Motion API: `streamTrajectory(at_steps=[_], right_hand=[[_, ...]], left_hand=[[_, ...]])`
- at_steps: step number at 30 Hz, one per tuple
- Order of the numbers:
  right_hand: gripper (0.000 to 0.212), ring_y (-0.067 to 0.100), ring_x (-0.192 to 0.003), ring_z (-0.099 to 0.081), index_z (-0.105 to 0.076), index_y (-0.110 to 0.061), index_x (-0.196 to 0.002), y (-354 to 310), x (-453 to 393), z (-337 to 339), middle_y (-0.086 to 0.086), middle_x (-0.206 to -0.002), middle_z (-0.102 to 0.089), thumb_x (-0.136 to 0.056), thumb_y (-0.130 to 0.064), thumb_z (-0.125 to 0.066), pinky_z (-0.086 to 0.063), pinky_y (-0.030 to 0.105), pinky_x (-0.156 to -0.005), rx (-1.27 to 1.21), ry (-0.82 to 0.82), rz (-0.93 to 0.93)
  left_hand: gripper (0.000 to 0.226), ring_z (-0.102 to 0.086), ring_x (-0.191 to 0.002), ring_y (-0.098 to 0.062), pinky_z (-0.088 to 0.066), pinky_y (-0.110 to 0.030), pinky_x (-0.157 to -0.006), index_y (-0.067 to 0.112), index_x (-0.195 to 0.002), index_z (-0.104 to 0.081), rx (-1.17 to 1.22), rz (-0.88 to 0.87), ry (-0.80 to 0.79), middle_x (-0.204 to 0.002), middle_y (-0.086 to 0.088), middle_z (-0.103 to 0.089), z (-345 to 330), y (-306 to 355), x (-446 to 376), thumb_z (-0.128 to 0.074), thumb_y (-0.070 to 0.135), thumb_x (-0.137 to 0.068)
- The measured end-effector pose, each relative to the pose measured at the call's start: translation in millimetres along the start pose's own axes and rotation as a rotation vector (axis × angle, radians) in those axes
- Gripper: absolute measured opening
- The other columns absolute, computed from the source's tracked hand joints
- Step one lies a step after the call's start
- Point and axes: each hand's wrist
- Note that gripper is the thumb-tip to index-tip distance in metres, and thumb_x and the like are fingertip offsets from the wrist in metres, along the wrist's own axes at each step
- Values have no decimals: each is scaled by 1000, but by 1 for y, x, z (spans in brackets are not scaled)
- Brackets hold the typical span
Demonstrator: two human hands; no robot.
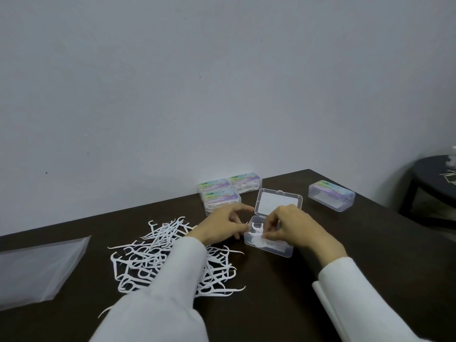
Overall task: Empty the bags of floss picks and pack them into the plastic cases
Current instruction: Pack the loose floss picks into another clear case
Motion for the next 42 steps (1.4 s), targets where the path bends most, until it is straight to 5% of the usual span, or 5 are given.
streamTrajectory(at_steps=[13, 22, 33, 39, 42], right_hand=[[13, 5, -72, -56, -70, -18, -94, -14, -1, -2, -1, -91, -67, -87, -26, -62, -44, 11, -66, -29, 138, 130], [55, 14, -135, -33, -27, -14, -145, -68, 3, -30, 2, -148, -36, -95, -34, -41, -17, 30, -115, 178, -68, 289], [36, 15, -117, -49, -56, -17, -121, -79, -4, -46, 0, -120, -52, -98, -28, -30, -10, 40, -114, 380, -98, 270], [73, 13, -117, -48, -47, -26, -133, -90, 8, -45, -4, -129, -51, -82, -73, -27, -29, 36, -104, 273, -106, 317], [67, 12, -120, -48, -37, -28, -138, -93, 11, -46, -7, -133, -50, -83, -64, -48, -37, 30, -99, 221, -97, 351]], left_hand=[[40, -60, -62, -9, -50, -24, -71, 18, -129, -46, 31, 19, 85, -73, 4, -65, 9, -1, 18, -59, 20, -92], [37, -58, -94, 1, -42, -19, -87, 24, -120, -59, -134, 58, 192, -99, 11, -66, 43, -24, 85, -68, 29, -85], [88, 11, -142, -2, -2, -35, -117, 51, -134, -32, -174, 283, -69, -154, 21, -9, 85, -58, 156, -84, 37, -64], [85, -25, -130, 1, -18, -15, -103, 38, -136, -39, -191, 259, 14, -142, 21, -30, 76, -63, 153, -85, 30, -65], [73, -35, -121, 1, -26, -13, -97, 35, -130, -48, -189, 225, 108, -130, 22, -39, 71, -64, 150, -84, 30, -67]])
Point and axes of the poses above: each hand's wrist, its own x-axis away from the middle knuckle, its own z-axis out of the back of the hand, y = z × x
